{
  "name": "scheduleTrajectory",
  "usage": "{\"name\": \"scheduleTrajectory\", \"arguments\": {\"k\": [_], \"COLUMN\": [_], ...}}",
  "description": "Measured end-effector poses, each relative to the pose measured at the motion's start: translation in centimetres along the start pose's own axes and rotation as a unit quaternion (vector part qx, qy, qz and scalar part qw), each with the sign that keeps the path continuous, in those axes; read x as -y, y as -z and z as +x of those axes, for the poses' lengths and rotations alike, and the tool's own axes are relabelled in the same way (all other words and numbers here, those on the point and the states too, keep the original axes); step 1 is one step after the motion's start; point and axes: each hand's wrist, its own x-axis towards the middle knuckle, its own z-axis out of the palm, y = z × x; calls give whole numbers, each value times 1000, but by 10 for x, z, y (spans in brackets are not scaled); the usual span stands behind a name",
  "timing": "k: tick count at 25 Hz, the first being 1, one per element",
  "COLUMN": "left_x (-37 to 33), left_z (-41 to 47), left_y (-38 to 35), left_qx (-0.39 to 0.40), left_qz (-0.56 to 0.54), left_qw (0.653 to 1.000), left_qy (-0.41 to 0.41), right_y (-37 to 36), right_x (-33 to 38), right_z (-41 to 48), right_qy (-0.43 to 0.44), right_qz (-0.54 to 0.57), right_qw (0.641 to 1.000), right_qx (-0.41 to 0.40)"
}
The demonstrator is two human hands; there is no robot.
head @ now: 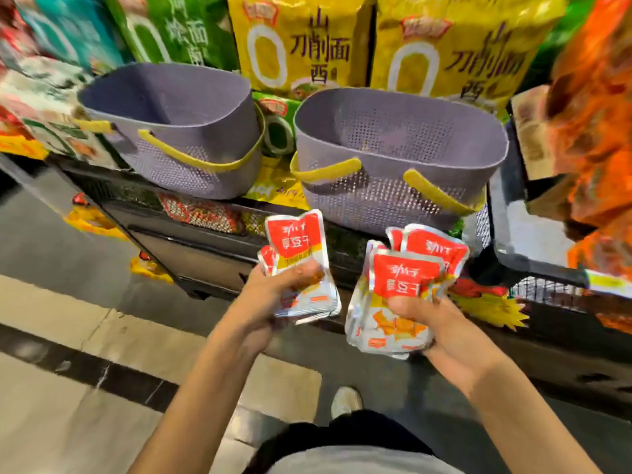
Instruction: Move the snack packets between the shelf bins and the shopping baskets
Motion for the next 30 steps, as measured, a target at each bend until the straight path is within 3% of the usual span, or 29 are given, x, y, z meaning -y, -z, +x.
{"name": "scheduleTrajectory", "arguments": {"k": [5,9,15,21,27,30], "left_x": [-110,-168,-189,-178,-162,-159], "left_z": [54,107,205,255,274,274], "left_y": [-45,-70,-98,-113,-120,-118], "left_qx": [100,148,236,218,212,223], "left_qz": [22,68,208,405,615,603], "left_qw": [987,976,949,884,758,763], "left_qy": [-122,-146,-35,87,45,67], "right_y": [-18,-19,-9,18,28,33], "right_x": [123,193,223,204,193,189], "right_z": [36,76,151,208,229,235], "right_qy": [146,185,17,-157,-190,-155], "right_qz": [-7,-59,-113,-204,-325,-432], "right_qw": [986,978,992,964,921,880], "right_qx": [80,78,-46,-72,-99,-122]}}
